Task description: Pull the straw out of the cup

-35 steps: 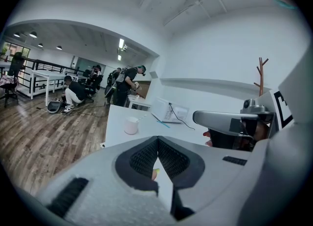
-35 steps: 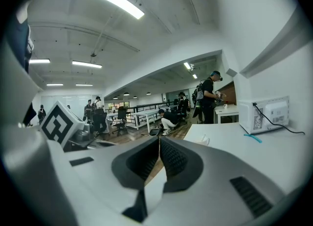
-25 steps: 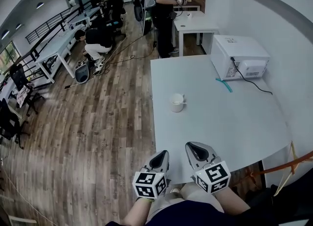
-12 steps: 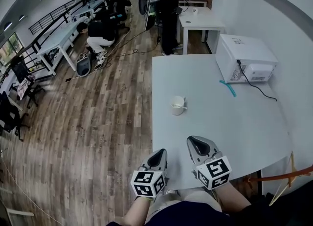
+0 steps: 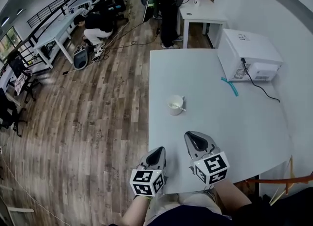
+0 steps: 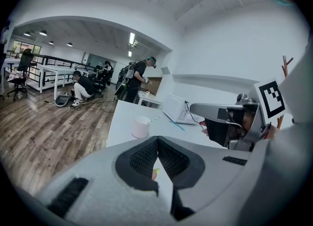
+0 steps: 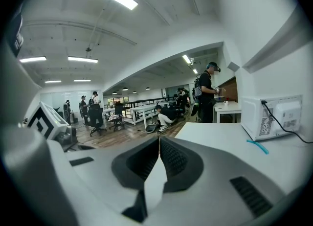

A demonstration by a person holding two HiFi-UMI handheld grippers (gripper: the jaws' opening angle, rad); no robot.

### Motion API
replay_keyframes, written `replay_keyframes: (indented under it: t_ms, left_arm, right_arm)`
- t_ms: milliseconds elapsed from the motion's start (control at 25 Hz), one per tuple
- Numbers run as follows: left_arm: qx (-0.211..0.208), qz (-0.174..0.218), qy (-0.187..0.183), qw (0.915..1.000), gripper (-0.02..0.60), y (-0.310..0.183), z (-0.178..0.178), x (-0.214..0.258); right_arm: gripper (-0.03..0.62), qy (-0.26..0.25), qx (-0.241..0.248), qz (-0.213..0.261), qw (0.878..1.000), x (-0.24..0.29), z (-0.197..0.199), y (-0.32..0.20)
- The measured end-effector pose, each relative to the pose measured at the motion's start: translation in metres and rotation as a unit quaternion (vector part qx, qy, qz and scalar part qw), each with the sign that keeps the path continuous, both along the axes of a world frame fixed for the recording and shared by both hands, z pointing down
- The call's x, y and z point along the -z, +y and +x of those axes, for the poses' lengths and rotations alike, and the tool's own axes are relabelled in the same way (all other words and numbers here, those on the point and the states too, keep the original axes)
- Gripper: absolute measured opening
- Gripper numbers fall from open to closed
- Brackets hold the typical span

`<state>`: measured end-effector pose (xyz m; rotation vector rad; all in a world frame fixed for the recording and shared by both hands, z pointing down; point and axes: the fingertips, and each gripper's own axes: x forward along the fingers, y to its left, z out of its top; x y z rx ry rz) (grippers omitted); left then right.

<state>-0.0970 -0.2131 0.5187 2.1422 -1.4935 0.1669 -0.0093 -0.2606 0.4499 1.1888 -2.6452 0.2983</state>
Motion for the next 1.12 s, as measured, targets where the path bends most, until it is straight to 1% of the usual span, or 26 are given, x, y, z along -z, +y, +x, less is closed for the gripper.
replay_keyframes:
  t_ms: [600, 920, 1120]
  left_arm:
    - [0.041, -0.027, -0.001, 0.9988, 0.018, -0.046, -0.016, -0.038]
    - [0.051, -0.047, 0.0, 0.9976, 0.018, -0.06, -0.016, -0.061]
    - [0.055, -0.053, 0.003, 0.9971, 0.018, -0.066, -0.018, -0.071]
  right_arm:
    - [0.031, 0.019, 0.005, -0.022, 1.0, -0.049, -0.007, -0.07]
    - [0.031, 0.042, 0.002, -0.051, 0.998, -0.09, -0.006, -0.098]
    - [0.031, 0.049, -0.004, -0.059, 0.997, -0.107, -0.006, -0.112]
